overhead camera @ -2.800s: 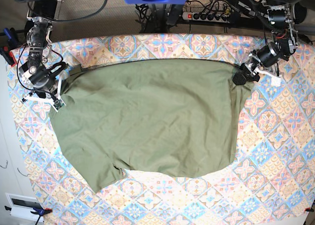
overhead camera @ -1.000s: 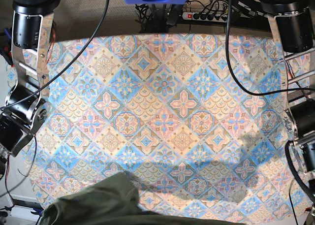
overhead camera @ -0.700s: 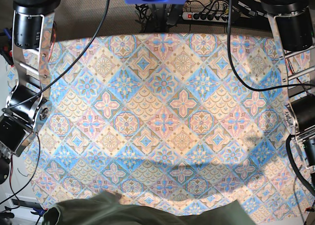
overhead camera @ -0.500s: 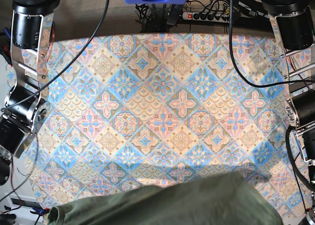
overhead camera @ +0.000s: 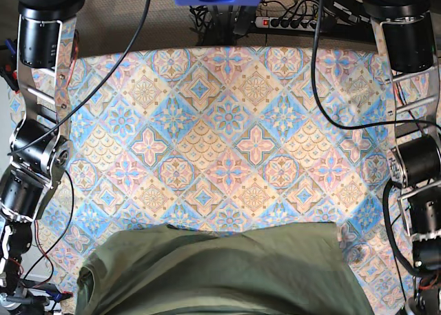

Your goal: Layout the t-shirt on the table in an organized manner, then fold the t-shirt properly

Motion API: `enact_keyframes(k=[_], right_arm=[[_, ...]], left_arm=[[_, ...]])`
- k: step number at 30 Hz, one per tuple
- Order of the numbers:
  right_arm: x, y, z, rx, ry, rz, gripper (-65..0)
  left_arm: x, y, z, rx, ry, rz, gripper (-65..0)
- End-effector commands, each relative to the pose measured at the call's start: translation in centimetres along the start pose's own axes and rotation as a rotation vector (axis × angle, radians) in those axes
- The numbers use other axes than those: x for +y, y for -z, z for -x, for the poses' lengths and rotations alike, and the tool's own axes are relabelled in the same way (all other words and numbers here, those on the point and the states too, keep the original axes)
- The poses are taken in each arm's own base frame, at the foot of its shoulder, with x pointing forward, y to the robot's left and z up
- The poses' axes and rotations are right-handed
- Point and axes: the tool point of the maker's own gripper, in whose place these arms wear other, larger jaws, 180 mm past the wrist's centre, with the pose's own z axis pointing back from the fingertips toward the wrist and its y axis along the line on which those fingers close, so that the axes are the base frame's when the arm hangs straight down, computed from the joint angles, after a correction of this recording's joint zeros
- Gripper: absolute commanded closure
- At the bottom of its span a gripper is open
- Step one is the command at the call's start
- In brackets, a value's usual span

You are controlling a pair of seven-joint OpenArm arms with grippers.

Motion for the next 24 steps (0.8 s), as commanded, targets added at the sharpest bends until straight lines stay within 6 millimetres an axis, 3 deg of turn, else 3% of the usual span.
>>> enact_keyframes(k=[1, 3, 7, 10, 12, 16, 20, 23, 24], right_arm=[[-0.7, -1.0, -5.1, -0.143, -0.007, 0.011, -1.1], [-0.8, -1.4, -7.6, -0.198, -0.01, 0.011, -1.1], [-1.3, -2.6, -10.0, -0.261, -0.008, 0.023, -1.1], [-2.5, -5.2, -11.3, -0.295, -0.024, 0.078, -1.1], [-3.0, -6.3, -8.8, -0.221, -0.033, 0.113, -1.1], [-3.7, -9.1, 0.7, -0.03, -0.078, 0.176, -1.1], [-1.2, -11.6, 9.8, 0.118, -0.117, 0.154, -1.1], [1.1, -15.2, 15.3, 0.203, -0.137, 0.136, -1.1], [1.6, -16.2, 16.2, 0.215, -0.138, 0.132, -1.1]], left_arm=[[-3.4, -0.4, -3.3, -0.088, 0.014, 0.08, 0.0], [-3.5, -0.4, -3.3, -0.098, 0.012, 0.082, 0.0], [-4.6, -0.2, -3.2, -0.099, 0.008, 0.116, 0.0], [-7.0, -2.7, -6.3, -0.151, 0.029, 0.193, 0.0], [-7.4, -4.9, -7.3, -0.137, 0.044, 0.235, 0.0], [-1.2, -8.8, -4.7, -0.053, 0.081, 0.164, 0.0], [4.3, -13.3, -0.2, 0.037, 0.166, 0.067, 0.0], [8.7, -18.1, 5.0, 0.116, 0.204, -0.014, 0.0], [9.9, -19.6, 6.7, 0.144, 0.207, -0.042, 0.0]])
